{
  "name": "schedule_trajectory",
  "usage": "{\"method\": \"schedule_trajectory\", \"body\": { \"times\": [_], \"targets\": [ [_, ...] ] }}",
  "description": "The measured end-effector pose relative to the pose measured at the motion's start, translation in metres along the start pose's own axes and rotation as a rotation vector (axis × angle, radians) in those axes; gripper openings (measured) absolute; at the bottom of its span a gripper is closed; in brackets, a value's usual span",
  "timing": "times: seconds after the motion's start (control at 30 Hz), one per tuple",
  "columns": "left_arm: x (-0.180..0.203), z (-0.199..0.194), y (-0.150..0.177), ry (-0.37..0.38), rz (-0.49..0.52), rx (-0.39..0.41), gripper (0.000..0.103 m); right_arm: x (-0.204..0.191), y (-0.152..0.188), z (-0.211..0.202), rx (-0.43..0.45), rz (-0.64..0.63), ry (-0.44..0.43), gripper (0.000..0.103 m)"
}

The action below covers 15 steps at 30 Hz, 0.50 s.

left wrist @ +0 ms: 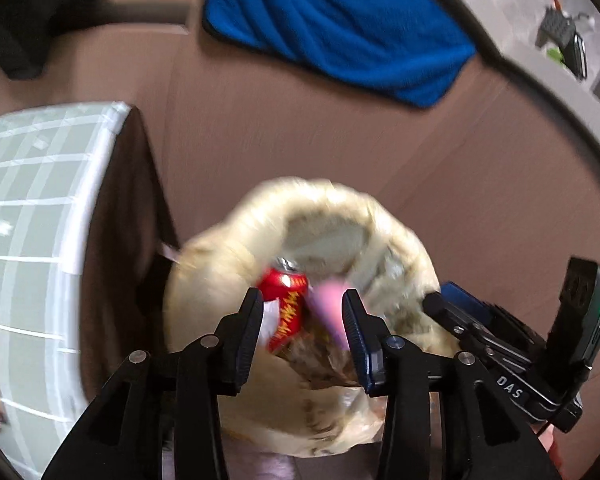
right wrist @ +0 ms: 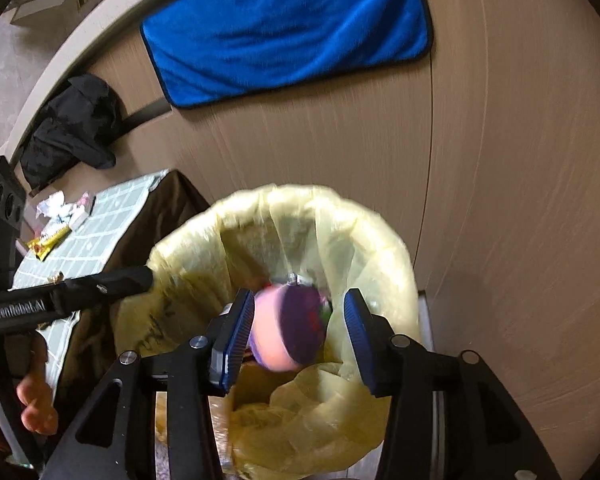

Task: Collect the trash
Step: 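Carry the tissue and sponge over the bin and open both grippers, then move both tools back over the table toward the remaining trash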

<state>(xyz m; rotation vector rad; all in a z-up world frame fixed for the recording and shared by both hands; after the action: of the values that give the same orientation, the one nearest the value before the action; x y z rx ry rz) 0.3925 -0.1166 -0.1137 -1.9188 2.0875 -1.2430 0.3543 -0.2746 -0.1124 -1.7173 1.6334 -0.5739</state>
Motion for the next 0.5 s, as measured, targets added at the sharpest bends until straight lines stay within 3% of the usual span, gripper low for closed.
{"method": "schedule_trajectory", "body": {
  "times": [0.17, 0.5],
  "targets": [
    [-0.035, -0.059, -0.013, -0.113, -0.017, 0.147, 0.043, -0.018, -0.016, -0.024, 0.069, -0.016, -0.002, 0.044],
    [-0.162, -0.169, -0.021, -0.286, -0.172, 0.351, 0.043, -0.133, -0.048, -0.042, 0.143, -0.174, -0.187, 0.045]
  ]
}}
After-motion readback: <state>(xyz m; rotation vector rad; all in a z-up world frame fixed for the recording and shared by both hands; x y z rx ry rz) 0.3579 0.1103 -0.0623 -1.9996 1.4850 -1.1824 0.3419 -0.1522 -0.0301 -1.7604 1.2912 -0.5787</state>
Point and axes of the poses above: each gripper's, at about its wrist camera, not at the fingertips, and z roughly the way its jaws point, x to its right, y to its underside, the point moved 7 cm from there along z, roughly the way its jaws point, and after that the axes turned 3 degrees about -z, right-handed, at the moved point
